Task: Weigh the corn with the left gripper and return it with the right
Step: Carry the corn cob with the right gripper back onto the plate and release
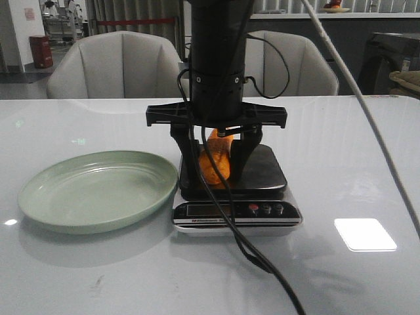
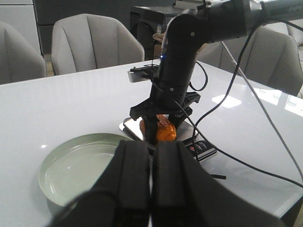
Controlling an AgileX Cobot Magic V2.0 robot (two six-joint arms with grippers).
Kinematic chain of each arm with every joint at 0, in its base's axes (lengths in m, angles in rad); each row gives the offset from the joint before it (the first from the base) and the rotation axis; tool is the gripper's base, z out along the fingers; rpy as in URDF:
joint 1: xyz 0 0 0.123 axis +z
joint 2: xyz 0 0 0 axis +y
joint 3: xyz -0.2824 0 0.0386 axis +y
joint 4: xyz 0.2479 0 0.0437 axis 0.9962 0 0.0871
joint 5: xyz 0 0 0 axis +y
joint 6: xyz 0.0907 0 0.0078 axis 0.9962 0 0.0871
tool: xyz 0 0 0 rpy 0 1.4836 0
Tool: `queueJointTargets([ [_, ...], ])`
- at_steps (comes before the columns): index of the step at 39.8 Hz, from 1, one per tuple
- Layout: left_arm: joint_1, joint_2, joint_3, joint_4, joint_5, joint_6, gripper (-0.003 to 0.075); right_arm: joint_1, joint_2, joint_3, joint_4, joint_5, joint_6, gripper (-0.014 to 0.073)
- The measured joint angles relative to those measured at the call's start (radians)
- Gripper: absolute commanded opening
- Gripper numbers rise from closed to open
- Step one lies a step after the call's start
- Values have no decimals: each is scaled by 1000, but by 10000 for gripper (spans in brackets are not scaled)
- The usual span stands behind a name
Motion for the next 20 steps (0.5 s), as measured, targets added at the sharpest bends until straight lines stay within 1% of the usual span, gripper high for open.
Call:
queueJointTargets([
  [2, 0, 0, 0, 0, 0, 0, 114, 0, 0, -2, -2, 2, 0, 348],
  [4, 0, 0, 0, 0, 0, 0, 114, 0, 0, -2, -2, 2, 2, 271],
  [7, 0, 0, 0, 0, 0, 0, 114, 2, 2, -6, -3, 2, 2, 206],
  [13, 0, 0, 0, 0, 0, 0, 114, 24, 4, -21, 9, 8, -20, 197],
  [16, 0, 0, 0, 0, 0, 0, 114, 48, 5, -35, 46, 8, -48, 197],
  [20, 0, 0, 0, 0, 0, 0, 114, 91, 6, -55, 105, -29, -81, 197],
])
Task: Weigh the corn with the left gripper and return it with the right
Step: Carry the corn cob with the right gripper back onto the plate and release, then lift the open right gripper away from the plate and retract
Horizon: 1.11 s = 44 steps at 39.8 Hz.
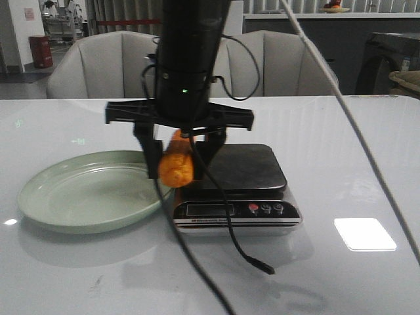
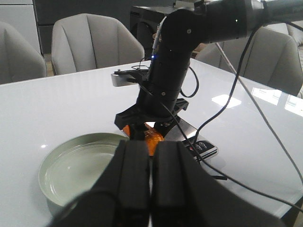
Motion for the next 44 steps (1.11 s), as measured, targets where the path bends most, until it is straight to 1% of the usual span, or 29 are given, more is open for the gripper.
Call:
queueJointTargets([
  [5, 0, 0, 0, 0, 0, 0, 114, 53, 4, -6, 36, -96, -16, 207],
  [7, 0, 0, 0, 0, 0, 0, 114, 69, 12, -6, 45, -134, -18, 238],
  [12, 0, 0, 0, -8, 0, 0, 114, 88, 39, -6, 71, -210, -19, 390],
  [14, 0, 0, 0, -8, 0, 0, 114, 92, 50, -6, 82, -235, -19, 477],
  [16, 0, 0, 0, -10, 0, 0, 114, 93, 58, -6, 87, -255, -19, 538],
  [19, 0, 0, 0, -10, 0, 0, 114, 94, 63, -6, 88, -269, -19, 589],
  [26, 0, 0, 0, -10, 0, 0, 114, 87, 63, -6, 92, -263, -20, 597],
  [34, 0, 0, 0, -10, 0, 0, 114, 56, 12, -6, 92, -174, -48, 596],
  [39, 0, 0, 0, -10, 0, 0, 114, 39, -62, -6, 92, -89, -125, 596],
  [44, 0, 0, 0, -12, 0, 0, 114, 23, -151, 2, 69, -11, -242, 596],
])
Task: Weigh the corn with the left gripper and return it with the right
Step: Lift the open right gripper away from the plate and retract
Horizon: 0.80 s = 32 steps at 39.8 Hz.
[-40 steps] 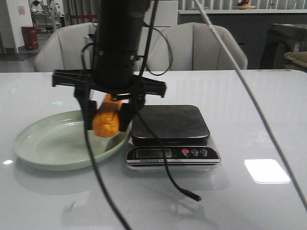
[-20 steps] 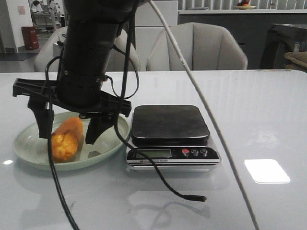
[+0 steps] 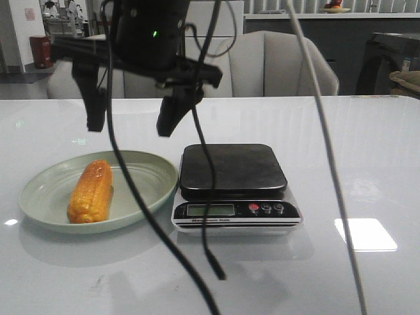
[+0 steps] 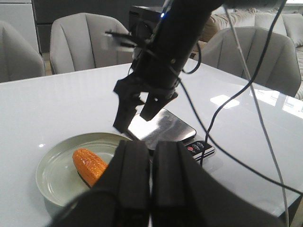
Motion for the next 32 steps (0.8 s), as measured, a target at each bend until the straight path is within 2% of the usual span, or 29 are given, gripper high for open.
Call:
queueJointTargets([
  [6, 0, 0, 2, 0, 0, 0, 114, -51, -129, 50, -78, 82, -94, 596],
  [13, 0, 0, 2, 0, 0, 0, 114, -172, -301, 179, -116, 91, -148, 596],
  [23, 0, 0, 2, 0, 0, 0, 114, -303, -572, 462, -125, 4, -234, 596],
  [32, 0, 0, 2, 0, 0, 0, 114, -322, -831, 750, -125, -151, -282, 596],
])
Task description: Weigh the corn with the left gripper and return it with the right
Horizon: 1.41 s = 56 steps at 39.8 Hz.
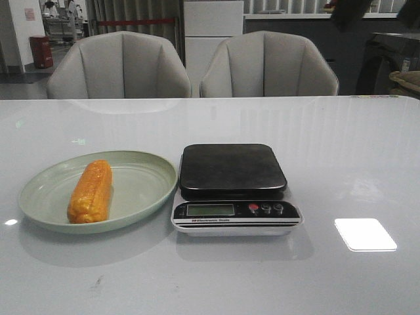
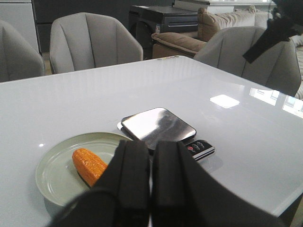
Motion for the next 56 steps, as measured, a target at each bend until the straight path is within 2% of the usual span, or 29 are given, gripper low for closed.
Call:
queueJointTargets([
  [10, 0, 0, 0, 0, 0, 0, 114, 0, -366, 349, 0, -273, -5, 596],
  [17, 0, 0, 0, 0, 0, 0, 114, 0, -611, 562, 0, -405, -6, 596],
  [28, 0, 0, 0, 0, 0, 0, 114, 0, -967, 803, 0, -522, -6, 596],
  [37, 0, 0, 0, 0, 0, 0, 114, 0, -1063, 912, 0, -524, -6, 591],
  [39, 0, 0, 0, 0, 1, 0, 114, 0, -1063, 928, 0, -524, -6, 563],
  [41, 0, 0, 0, 0, 1, 0, 114, 0, -1063, 935, 0, -524, -7, 500],
  [46, 0, 0, 0, 0, 1, 0, 114, 0, -1063, 938, 0, -527, -7, 152],
  [47, 0, 0, 0, 0, 1, 0, 114, 0, -1063, 938, 0, -529, -7, 109],
  [50, 0, 0, 0, 0, 1, 0, 114, 0, -1063, 938, 0, -531, -7, 172],
  [56, 0, 0, 0, 0, 1, 0, 114, 0, -1063, 938, 0, -531, -7, 176],
])
